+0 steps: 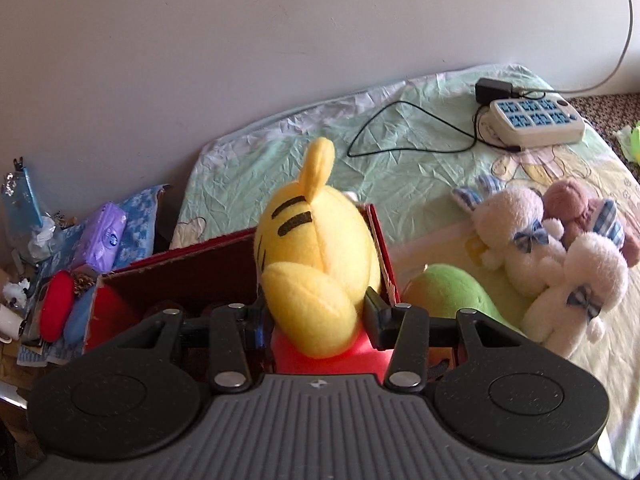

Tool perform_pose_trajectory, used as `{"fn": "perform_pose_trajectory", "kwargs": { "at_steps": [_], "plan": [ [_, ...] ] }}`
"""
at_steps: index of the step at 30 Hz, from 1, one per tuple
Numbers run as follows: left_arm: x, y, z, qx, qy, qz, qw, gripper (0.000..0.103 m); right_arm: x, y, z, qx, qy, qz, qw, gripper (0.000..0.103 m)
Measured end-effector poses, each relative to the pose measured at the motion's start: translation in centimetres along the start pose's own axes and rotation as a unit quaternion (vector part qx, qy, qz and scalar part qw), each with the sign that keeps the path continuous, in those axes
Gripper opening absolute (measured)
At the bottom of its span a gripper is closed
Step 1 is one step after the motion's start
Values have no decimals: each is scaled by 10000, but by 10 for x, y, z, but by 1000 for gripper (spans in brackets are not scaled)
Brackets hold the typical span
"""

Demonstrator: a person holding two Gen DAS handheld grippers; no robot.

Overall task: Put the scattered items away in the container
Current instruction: 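Carry the tiger plush with the right tool over the red box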

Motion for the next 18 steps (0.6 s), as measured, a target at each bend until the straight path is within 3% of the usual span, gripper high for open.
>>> {"fn": "perform_pose_trajectory", "kwargs": {
  "at_steps": [4,13,18],
  "plan": [
    [8,-6,1,57,-48,-26,10000,50,16,1,10,-15,-156,224,9996,47],
    [6,0,5,-36,-31,223,9997,44,20,0,7,-127,-219,245,9994,45],
    [7,6,7,-56,-1,306,9995,42,14,-11,8,-672,-54,616,9958,45]
  ]
}}
Point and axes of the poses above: each gripper's, at about its wrist camera, not at the fingertips, and x roughly the way its jaws point, y to its right, z to its underside, the point moved 3 cm from there along x, roughly the way its jaws point, and after that the axes turned 6 degrees about z, right-handed, at the moved point
